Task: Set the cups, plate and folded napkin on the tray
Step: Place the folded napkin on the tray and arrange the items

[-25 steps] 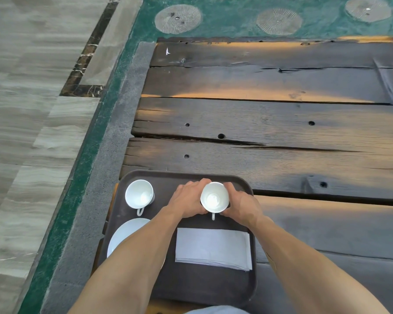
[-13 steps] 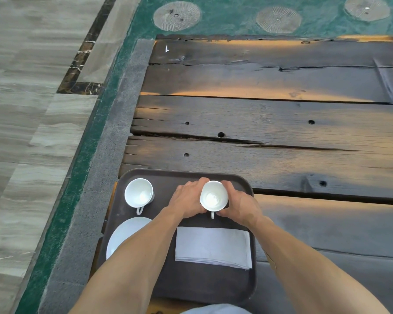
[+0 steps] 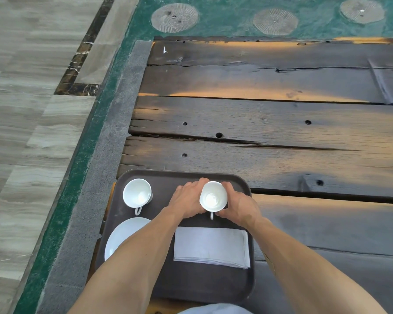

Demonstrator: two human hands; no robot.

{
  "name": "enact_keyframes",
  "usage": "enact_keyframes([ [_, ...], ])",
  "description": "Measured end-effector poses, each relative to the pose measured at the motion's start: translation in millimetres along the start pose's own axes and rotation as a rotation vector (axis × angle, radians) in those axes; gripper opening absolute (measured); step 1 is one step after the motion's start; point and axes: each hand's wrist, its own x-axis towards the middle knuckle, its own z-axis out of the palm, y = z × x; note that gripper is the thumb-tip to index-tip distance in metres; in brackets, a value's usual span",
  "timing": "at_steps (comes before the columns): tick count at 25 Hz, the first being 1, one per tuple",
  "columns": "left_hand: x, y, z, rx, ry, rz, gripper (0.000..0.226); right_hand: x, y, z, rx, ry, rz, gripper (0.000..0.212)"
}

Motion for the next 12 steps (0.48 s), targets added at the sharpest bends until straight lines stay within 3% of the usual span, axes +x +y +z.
enact_keyframes([
  [12, -3.3, 3.2, 7.4, 0.097, 0.005, -0.129, 0.065, -0.3, -6.5, 3.4, 0.009, -0.032, 0.101, 0.078],
])
